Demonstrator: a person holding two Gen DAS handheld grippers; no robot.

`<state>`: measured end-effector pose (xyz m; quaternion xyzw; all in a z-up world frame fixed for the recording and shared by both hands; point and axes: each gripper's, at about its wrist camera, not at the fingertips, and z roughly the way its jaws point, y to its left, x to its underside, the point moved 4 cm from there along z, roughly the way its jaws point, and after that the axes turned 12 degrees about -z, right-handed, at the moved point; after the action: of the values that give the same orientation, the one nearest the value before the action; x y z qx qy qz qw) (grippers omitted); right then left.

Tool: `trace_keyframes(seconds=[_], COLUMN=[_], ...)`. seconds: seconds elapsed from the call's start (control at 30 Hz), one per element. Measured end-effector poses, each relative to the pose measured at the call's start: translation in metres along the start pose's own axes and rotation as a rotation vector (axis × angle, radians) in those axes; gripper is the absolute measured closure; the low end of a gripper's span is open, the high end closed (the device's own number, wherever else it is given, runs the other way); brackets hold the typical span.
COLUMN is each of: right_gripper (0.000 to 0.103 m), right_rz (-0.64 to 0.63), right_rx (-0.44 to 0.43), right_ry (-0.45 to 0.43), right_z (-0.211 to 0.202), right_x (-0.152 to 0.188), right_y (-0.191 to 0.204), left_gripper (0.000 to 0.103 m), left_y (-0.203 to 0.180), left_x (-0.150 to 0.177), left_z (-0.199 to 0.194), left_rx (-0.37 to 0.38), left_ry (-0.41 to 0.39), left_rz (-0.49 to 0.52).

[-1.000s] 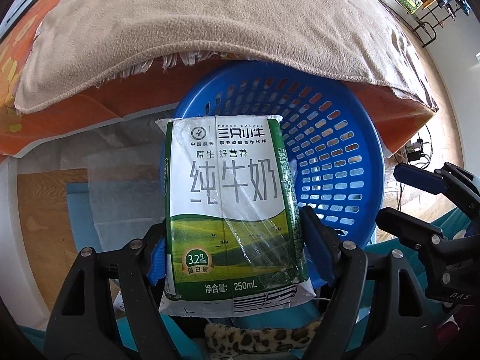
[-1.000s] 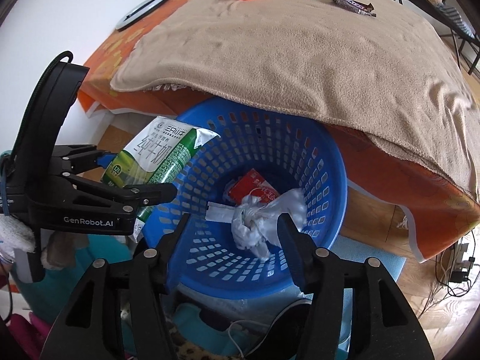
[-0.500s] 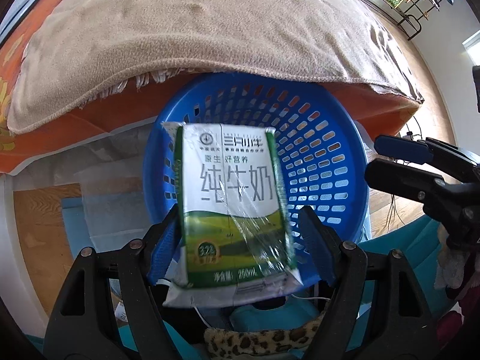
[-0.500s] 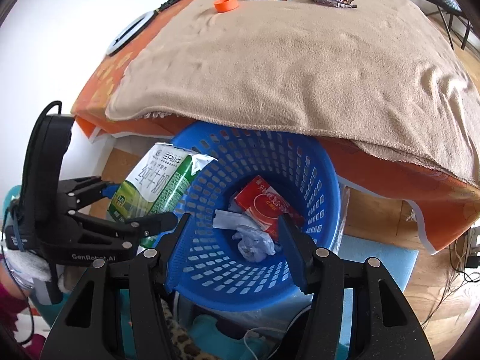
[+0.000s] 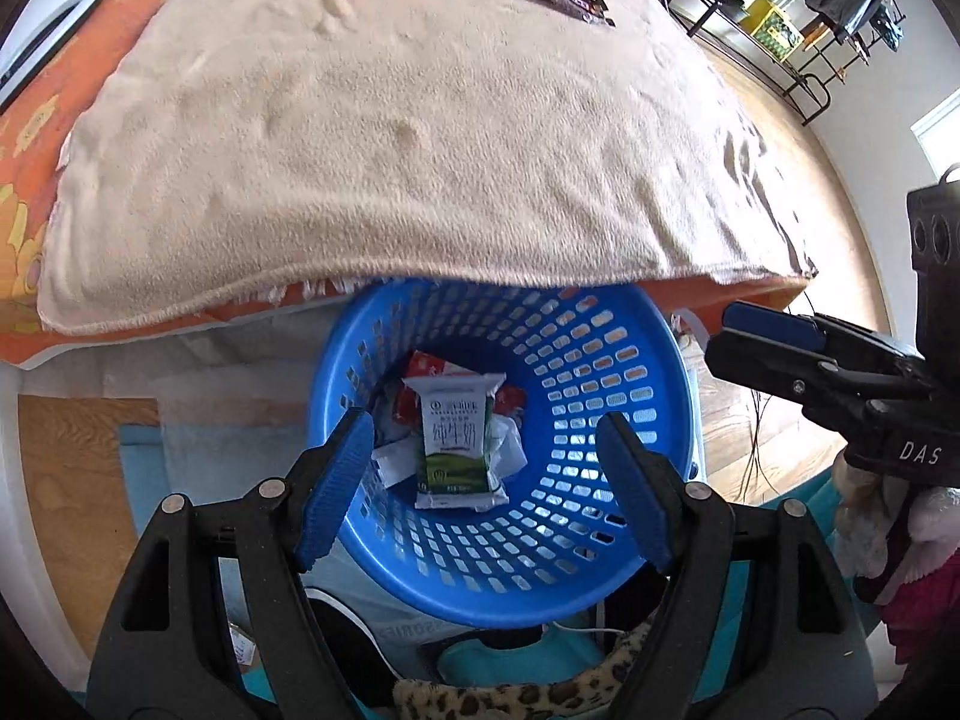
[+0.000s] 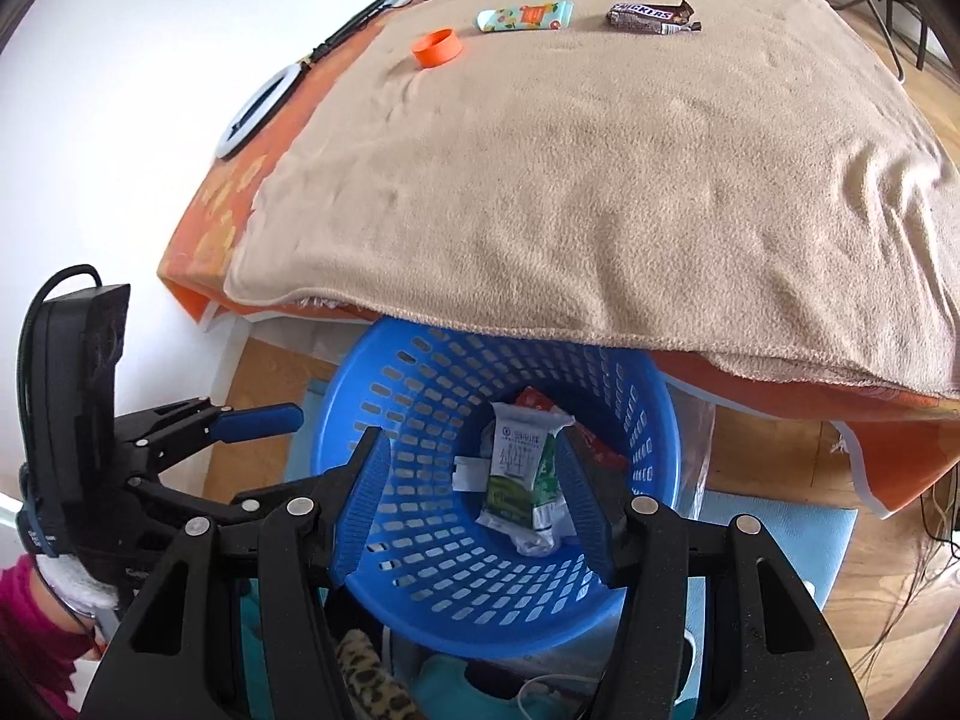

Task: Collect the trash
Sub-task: 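Move both tools back over the blanket toward the remaining trash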

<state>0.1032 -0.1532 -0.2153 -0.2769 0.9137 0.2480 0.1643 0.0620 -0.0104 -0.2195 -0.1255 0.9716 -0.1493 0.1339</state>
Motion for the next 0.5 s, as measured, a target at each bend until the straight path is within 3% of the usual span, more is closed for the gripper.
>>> trace_keyframes(seconds=[0.4, 0.5], right_gripper=[0.046, 0.039], right_rz=[-0.036, -0.064], right_rx=[0.112, 0.148], right_ry=[-0.091, -0.131], right_z=[-0.034, -0.046], right_x=[-0.065, -0.093], right_y=[-0.04, -0.056], left_gripper=[0.024, 0.024], left_y=[-0.002, -0.001], left_x=[-0.114, -0.143], left_z=[-0.012, -0.008], left_rx=[-0.104, -0.11], left_ry=[-0.149, -0.173], left_rz=[0.02, 0.002])
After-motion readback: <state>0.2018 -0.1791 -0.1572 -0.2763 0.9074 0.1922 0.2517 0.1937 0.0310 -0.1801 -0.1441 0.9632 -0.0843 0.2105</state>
